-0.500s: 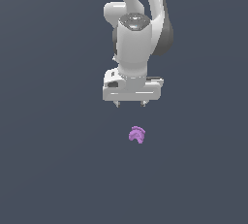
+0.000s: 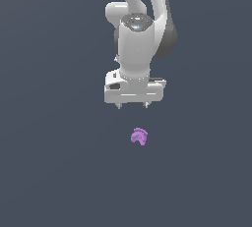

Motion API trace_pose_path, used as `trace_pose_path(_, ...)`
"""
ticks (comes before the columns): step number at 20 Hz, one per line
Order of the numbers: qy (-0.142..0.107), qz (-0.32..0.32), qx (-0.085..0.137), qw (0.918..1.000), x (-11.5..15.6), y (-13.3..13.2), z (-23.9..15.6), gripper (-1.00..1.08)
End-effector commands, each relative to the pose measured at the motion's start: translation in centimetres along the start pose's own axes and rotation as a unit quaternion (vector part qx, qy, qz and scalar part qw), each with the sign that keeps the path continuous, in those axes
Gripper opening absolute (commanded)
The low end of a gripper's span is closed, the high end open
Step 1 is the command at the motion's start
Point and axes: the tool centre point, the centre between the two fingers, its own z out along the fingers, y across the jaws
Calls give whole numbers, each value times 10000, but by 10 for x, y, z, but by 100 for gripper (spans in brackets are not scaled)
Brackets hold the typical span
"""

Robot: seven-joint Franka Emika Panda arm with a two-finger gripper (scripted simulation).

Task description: Pick up the object and move it to a goal position.

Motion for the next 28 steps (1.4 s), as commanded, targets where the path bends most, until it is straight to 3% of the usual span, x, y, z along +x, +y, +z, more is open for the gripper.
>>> trace_pose_path(1,-5,-36,-1,10000,1,0,0,100)
trace_pose_path(10,-16,-172,-8,9999,2,-1,2,100)
trace_pose_path(18,-65,-756,-29,9971,6,-4,14,100)
trace_pose_path(23,-114,-1346,-38,9908,10,-7,26,100)
trace_pose_path(28,-173,-2076,-34,9781,15,-12,42,100)
